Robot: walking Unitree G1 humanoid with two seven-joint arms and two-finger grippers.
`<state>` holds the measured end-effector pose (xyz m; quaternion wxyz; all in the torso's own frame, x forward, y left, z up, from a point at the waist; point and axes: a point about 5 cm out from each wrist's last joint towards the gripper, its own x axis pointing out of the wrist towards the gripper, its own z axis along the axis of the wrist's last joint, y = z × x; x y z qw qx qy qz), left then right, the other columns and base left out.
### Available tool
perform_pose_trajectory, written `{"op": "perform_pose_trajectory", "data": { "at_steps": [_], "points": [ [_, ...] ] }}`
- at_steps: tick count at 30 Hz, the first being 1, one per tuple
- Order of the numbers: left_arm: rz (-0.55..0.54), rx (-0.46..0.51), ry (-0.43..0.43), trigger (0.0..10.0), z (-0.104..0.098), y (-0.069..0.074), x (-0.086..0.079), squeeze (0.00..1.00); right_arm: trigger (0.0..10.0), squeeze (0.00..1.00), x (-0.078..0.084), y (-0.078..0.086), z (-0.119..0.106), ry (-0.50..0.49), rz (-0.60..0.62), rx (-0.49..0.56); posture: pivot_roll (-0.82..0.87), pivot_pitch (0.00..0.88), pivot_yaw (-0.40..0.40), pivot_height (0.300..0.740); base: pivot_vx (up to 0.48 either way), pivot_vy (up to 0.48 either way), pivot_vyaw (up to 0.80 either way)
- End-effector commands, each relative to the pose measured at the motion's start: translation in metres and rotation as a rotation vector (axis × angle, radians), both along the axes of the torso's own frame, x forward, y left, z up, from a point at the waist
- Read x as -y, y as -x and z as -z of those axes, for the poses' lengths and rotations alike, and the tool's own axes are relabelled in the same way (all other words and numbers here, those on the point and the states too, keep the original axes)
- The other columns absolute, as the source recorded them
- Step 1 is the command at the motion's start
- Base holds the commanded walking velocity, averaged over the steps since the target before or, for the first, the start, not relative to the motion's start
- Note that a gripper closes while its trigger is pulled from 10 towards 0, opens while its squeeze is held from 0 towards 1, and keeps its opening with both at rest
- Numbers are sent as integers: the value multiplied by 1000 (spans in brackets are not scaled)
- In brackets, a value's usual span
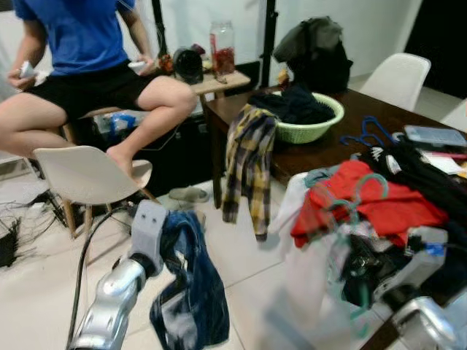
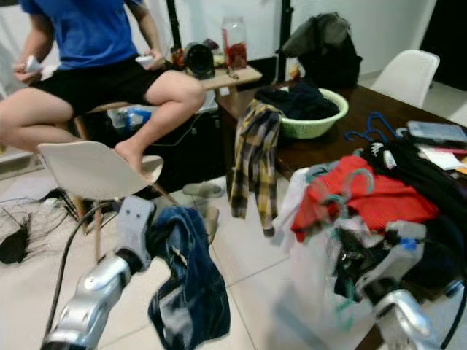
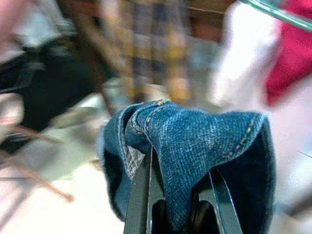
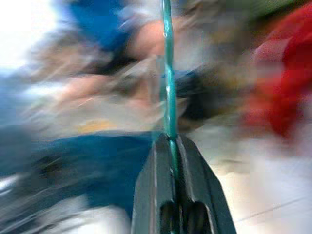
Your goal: Hang hanger
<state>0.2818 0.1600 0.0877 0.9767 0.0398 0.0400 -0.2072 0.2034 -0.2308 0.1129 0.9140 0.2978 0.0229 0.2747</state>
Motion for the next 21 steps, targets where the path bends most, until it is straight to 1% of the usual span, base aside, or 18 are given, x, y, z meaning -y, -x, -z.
{"op": "perform_pose_trajectory", "data": {
  "at_steps": [1, 2, 3, 4, 5, 6, 7, 9, 11, 12, 14, 16, 17, 18, 20, 21],
  "points": [
    [31, 29, 0, 10000, -8, -2, 1, 0, 10000, 0, -6, -2, -14, -70, -88, 77, -118, 0, 54, 740, 0, 0, -800],
    [90, 29, 13, 10000, -9, 5, 4, 0, 10000, 0, -11, 12, -27, -230, -260, 168, -101, 0, 48, 740, 0, 0, -800],
    [90, 29, 13, 10000, -9, 5, 4, 0, 10000, 0, -11, 12, -27, -230, -260, 168, -101, 0, 48, 740, 0, 0, -800],
    [118, 29, 20, 10000, -9, 8, 6, 0, 10000, 0, -13, 13, -31, -275, -299, 195, -101, 0, 48, 740, 0, 0, -800],
    [118, 29, 20, 10000, -9, 8, 6, 0, 10000, 0, -13, 13, -31, -275, -299, 195, -101, 0, 48, 740, 0, 0, -800],
    [136, 30, 32, 10000, -10, 11, 7, 0, 10000, 0, -14, 11, -34, -320, -307, 213, -106, 0, 47, 740, 0, 0, -800],
    [139, 32, 55, 10000, -11, 12, 7, 0, 10000, 0, -13, 10, -37, -358, -296, 235, -107, 0, 46, 740, 0, 0, -800],
    [139, 32, 55, 10000, -11, 12, 7, 0, 10000, 0, -13, 10, -37, -358, -296, 235, -107, 0, 46, 740, 0, 0, -800],
    [131, 32, 130, 10000, -15, 11, 4, 0, 10000, 0, -1, 9, -43, -482, -241, 295, -117, 0, 50, 740, 0, 0, -800],
    [132, 31, 154, 10000, -16, 11, 3, 0, 10000, 0, 4, 10, -45, -530, -226, 321, -118, 0, 52, 740, 0, 0, -800],
    [132, 31, 154, 10000, -16, 11, 3, 0, 10000, 0, 4, 10, -45, -530, -226, 321, -118, 0, 52, 740, 0, 0, -800],
    [145, 27, 170, 10000, -17, 10, 3, 0, 10000, 0, 11, 13, -47, -594, -199, 358, -131, 0, 64, 740, 0, 0, -800],
    [145, 27, 170, 10000, -17, 10, 3, 0, 10000, 0, 11, 13, -47, -594, -199, 358, -131, 0, 64, 740, 0, 0, -800],
    [153, 23, 173, 10000, -17, 9, 3, 0, 10000, 0, 15, 15, -47, -615, -184, 369, -135, 0, 67, 740, 0, 0, -800],
    [153, 23, 173, 10000, -17, 9, 3, 0, 10000, 0, 15, 15, -47, -615, -184, 369, -135, 0, 67, 740, 0, 0, -800],
    [159, 21, 175, 10000, -17, 8, 3, 0, 10000, 0, 18, 15, -46, -638, -159, 372, -136, 0, 70, 740, 0, 0, -800]
  ]
}}
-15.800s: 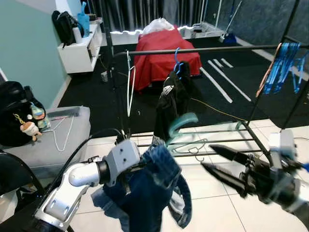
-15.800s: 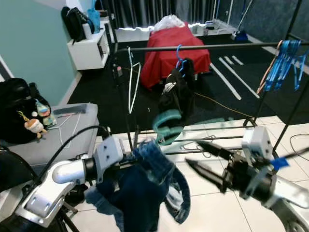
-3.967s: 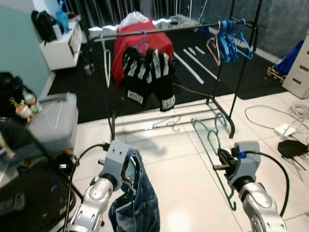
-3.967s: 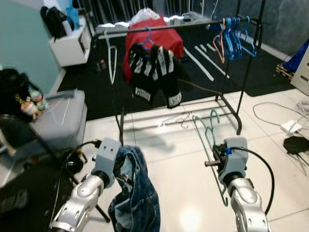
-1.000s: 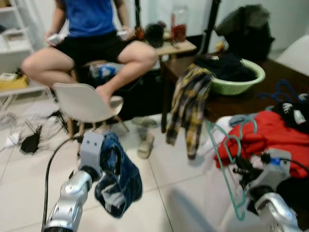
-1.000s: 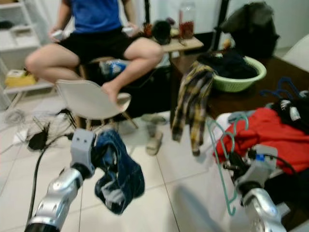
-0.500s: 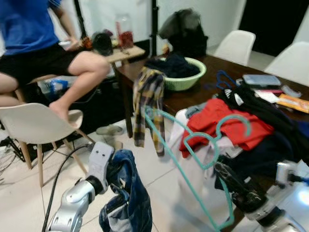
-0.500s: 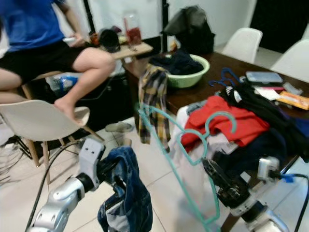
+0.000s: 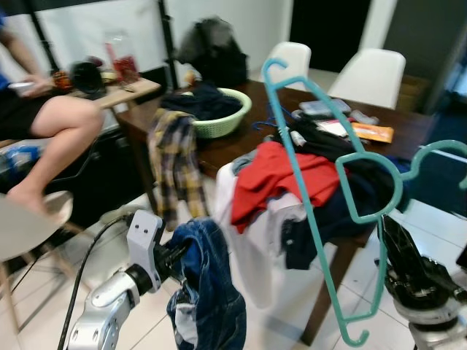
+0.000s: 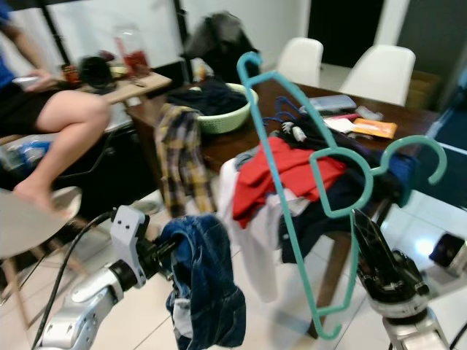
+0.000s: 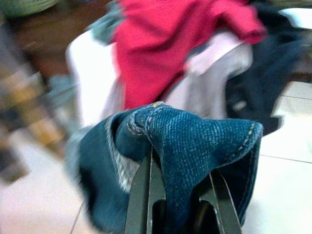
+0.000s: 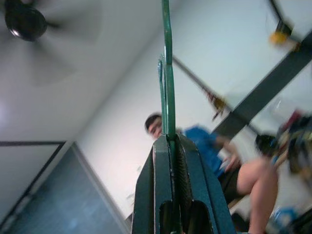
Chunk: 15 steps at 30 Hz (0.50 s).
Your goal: Hang hanger
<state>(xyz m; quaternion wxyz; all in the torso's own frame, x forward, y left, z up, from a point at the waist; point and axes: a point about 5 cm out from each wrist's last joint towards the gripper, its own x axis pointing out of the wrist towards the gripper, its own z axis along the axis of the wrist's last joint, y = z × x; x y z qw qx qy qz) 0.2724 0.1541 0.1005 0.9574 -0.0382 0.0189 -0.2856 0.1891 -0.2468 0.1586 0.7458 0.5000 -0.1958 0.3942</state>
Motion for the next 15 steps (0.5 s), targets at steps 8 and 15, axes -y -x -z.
{"op": "perform_pose_trajectory", "data": {
  "at_steps": [8, 15],
  "points": [
    [91, 27, 73, 10000, -13, 4, -1, 0, 10000, 0, 13, -4, 4, -85, 97, -41, -149, 0, 73, 740, 0, 0, -800],
    [540, 355, 507, 10000, -156, 24, 22, 0, 10000, 0, 25, -6, 9, -102, 177, -102, -166, 0, 78, 740, 0, 0, -800]
  ]
}}
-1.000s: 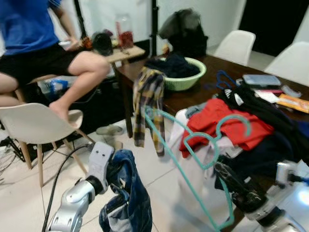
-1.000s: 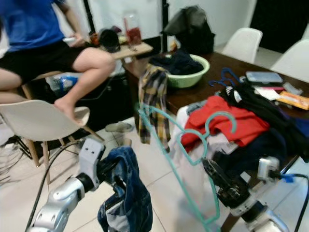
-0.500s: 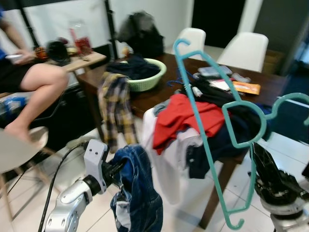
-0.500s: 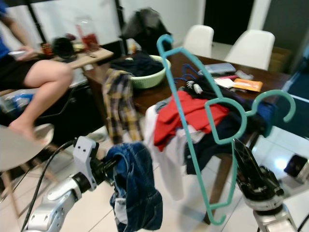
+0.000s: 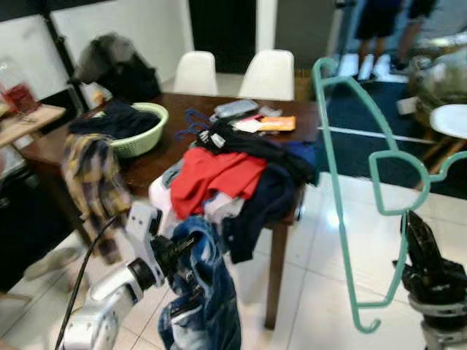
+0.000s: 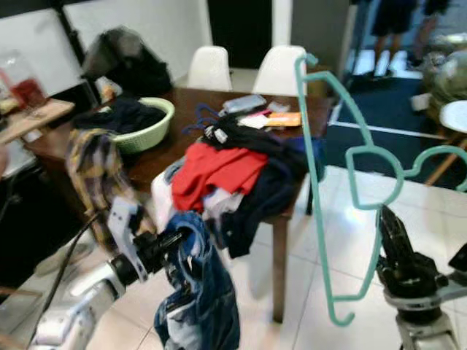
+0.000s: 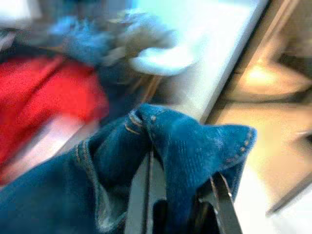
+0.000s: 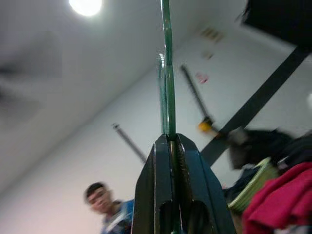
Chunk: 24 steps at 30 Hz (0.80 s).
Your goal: Hang hanger
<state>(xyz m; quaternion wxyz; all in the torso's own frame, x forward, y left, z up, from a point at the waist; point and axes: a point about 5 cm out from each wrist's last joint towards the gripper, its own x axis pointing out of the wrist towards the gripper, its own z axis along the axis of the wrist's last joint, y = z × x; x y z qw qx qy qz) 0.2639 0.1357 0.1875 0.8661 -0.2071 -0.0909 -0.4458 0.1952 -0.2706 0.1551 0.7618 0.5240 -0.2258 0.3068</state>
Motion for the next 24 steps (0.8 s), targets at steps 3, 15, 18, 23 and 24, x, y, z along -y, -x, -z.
{"op": "perform_pose_trajectory", "data": {
  "at_steps": [3, 15, 18, 23, 24],
  "points": [
    [225, 346, 162, 10000, -105, 24, 6, 0, 10000, 0, 2, -1, 7, -30, 18, -47, -168, 0, 80, 740, 0, 0, -800],
    [-422, 313, -15, 10000, -121, -44, -49, 0, 10000, 0, 2, -9, 13, -21, 42, -135, -161, 0, 78, 740, 44, 0, -667],
    [-575, 239, -80, 10000, -111, -59, -67, 0, 10000, 0, 2, -14, 16, -20, 61, -174, -164, 0, 79, 740, 409, 178, 0],
    [-578, 199, -94, 10000, -105, -62, -66, 0, 10000, 0, 2, -16, 18, -14, 69, -200, -177, 0, 85, 740, 434, 0, 0],
    [-570, 188, -88, 10000, -104, -63, -64, 0, 10000, 0, 2, -16, 18, -13, 72, -206, -177, 0, 87, 740, 435, 0, 0]
  ]
}}
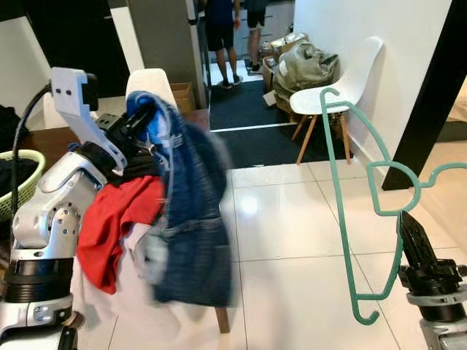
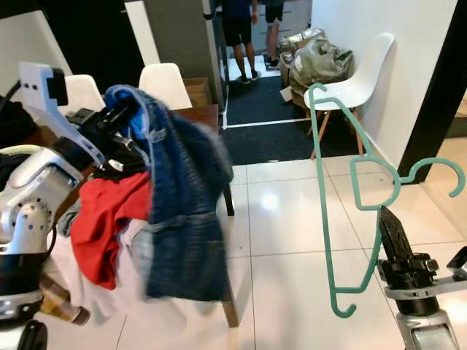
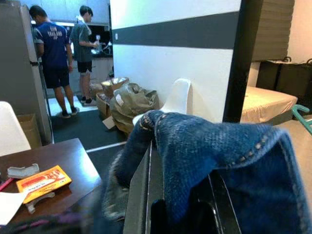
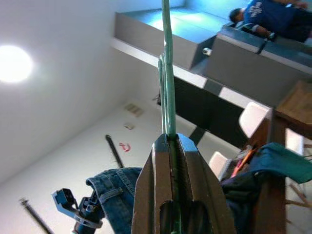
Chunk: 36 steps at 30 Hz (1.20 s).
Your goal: Hang hanger
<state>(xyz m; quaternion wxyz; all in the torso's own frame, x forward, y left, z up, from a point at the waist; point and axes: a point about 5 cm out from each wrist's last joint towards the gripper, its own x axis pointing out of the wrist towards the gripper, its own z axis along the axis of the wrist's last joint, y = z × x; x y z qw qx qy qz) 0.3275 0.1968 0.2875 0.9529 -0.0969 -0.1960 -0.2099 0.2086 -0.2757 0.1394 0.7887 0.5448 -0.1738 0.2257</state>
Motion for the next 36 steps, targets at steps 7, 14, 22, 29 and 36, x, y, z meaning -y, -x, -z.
{"op": "perform_pose_trajectory", "data": {
  "at_steps": [7, 14, 22, 29, 36],
  "points": [
    [-41, 21, 1, 10000, -4, -5, -3, 0, 10000, 0, -3, -4, 3, 1, 2, -23, -179, 0, 88, 740, 435, 0, 0],
    [-197, 53, 21, 10000, -11, -8, -23, 0, 10000, 0, -4, -6, 3, 5, 0, -41, -180, 0, 87, 740, 435, 0, 0],
    [-402, -230, 88, 10000, 47, -5, -35, 0, 10000, 0, -4, -8, 4, 8, -4, -61, -165, 0, 77, 740, 0, 0, 0],
    [-640, -442, 132, 10000, 100, 9, -55, 0, 10000, 0, -6, -10, 4, 16, -15, -76, -167, 0, 78, 740, 0, 0, 0],
    [-1004, -589, 104, 10000, 143, 34, -109, 973, 10000, 0, -7, -11, 3, 20, -16, -81, -177, 0, 86, 740, 0, 0, 0]
  ]
}}
